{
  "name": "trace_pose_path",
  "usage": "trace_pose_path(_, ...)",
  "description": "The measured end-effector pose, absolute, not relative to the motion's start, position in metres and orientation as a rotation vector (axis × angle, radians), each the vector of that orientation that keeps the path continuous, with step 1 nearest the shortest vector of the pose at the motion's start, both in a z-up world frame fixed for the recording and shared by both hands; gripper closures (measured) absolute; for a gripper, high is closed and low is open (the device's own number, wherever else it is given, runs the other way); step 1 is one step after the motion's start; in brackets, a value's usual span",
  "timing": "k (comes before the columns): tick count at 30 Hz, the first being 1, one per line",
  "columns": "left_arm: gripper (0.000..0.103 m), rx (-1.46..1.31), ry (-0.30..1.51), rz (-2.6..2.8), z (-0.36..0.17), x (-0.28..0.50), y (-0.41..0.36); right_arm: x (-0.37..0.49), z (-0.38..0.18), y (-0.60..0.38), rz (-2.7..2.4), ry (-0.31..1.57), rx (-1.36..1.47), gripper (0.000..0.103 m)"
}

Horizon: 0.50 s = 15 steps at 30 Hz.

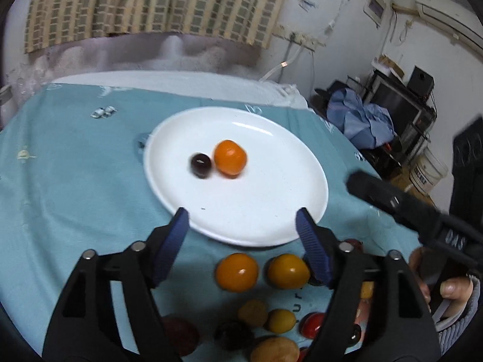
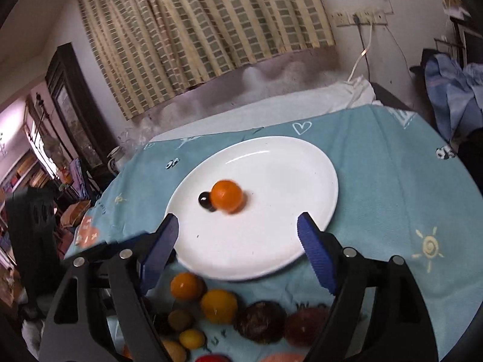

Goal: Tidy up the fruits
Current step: 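Carry both fruits over the white plate and open both tools to release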

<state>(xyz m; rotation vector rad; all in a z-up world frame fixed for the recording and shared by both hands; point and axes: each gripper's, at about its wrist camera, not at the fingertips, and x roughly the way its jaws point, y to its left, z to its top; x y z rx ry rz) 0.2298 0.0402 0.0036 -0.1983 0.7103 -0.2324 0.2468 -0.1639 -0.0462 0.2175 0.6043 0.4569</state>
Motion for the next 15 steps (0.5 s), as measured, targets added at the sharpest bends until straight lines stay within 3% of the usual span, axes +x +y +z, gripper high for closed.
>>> trace_pose_path(5,0.008,-0.218,0.654,-0.125,0.001,0.175,0.073,0.187,-0.063,-0.19,0.426,0.554,0.222,0.012)
trace_pose_path(15,0.007,-0.157,0.716,-0.03,-0.032,0.134,0.085,0.158,-0.089,-0.207,0.366,0.598,0.228,0.012)
